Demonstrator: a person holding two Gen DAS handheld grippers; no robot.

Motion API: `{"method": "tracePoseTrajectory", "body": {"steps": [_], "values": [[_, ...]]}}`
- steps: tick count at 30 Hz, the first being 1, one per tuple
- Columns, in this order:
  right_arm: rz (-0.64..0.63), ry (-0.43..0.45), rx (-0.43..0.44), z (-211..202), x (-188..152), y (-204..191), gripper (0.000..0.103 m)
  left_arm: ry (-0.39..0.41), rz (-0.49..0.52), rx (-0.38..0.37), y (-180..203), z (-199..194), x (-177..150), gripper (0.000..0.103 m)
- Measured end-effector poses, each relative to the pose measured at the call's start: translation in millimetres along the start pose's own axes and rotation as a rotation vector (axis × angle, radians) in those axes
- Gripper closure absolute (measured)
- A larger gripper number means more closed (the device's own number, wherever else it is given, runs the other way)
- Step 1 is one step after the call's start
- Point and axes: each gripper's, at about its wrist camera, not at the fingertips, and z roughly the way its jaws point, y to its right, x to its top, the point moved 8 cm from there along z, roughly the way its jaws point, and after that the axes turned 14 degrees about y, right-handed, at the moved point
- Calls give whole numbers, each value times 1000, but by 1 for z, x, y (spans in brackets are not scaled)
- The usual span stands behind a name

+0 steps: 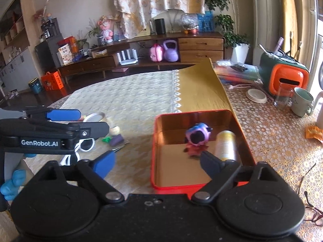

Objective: Organize rigid objects
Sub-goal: 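Withdraw both tools from the box back over the table items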

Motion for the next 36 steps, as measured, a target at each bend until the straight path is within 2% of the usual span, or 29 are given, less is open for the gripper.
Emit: {"method": "tracePoseTrajectory", "body": {"steps": [4, 11, 19, 26, 36], "values": [[-25, 10, 32, -2, -1, -20, 0, 20, 17, 12, -14, -18, -6, 20], [-79, 15, 65, 3, -5, -49, 0, 26, -13, 72, -52, -43, -23, 18], [-72, -18, 91, 21, -19, -70, 0, 44, -13, 125, -92, -69, -47, 16], [-54, -54, 90, 43, -30, -79, 0, 15, -33, 163, -119, -68, -72, 15], [-69, -122, 101, 80, -45, -88, 0, -39, -47, 177, -137, -44, -107, 15]]}}
